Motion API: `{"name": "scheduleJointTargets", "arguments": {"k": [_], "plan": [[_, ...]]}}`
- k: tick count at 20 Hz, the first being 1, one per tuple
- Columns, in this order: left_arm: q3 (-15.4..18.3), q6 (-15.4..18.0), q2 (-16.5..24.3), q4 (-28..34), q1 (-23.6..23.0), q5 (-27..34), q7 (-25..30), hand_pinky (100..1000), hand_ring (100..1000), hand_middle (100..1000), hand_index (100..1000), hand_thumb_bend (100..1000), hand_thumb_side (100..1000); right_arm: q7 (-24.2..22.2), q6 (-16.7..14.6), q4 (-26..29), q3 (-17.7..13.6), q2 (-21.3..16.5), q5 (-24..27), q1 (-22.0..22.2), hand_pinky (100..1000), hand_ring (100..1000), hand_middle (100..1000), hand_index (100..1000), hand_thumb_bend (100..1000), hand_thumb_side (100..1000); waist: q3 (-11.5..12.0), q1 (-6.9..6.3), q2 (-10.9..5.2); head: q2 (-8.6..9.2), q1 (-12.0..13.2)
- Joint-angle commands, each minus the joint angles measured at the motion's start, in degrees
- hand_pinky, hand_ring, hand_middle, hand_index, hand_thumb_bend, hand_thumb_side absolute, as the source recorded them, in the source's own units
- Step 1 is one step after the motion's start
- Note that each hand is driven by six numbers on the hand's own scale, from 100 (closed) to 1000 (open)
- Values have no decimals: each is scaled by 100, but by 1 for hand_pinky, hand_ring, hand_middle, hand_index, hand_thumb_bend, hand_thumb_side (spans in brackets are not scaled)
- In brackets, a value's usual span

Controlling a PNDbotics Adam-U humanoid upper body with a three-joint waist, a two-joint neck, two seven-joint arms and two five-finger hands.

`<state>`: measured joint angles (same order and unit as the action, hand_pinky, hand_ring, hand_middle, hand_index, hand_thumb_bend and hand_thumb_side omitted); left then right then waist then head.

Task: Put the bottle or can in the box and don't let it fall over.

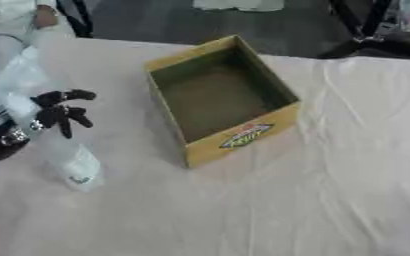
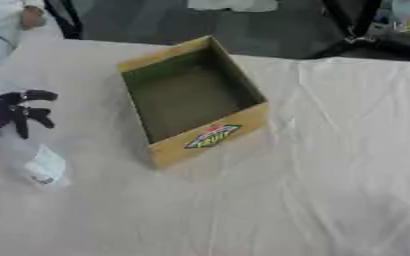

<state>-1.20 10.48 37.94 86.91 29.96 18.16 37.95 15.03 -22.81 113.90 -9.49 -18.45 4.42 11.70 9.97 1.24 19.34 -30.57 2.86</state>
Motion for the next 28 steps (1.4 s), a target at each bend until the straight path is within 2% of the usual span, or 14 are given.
{"name": "scheduleJointTargets", "arguments": {"k": [1, 9, 28], "plan": [[20, -44, 113, 5, 93, 36, 11, 1000, 645, 843, 412, 165, 744, -19, -16, 69, -49, -108, 60, 5, 924, 1000, 1000, 907, 100, 572, 7, -12, -74, 70, 8], [-2, -125, 75, -49, 114, 52, -45, 1000, 606, 812, 377, 154, 739, -25, -16, 69, -60, -105, 81, 0, 925, 1000, 1000, 908, 100, 572, 1, -10, -72, 65, 4], [-47, -136, 29, -63, 100, 48, -7, 1000, 598, 810, 368, 143, 735, -47, 19, 69, -69, -108, 118, -14, 926, 1000, 1000, 908, 100, 572, 3, -3, -74, 86, -15]]}}
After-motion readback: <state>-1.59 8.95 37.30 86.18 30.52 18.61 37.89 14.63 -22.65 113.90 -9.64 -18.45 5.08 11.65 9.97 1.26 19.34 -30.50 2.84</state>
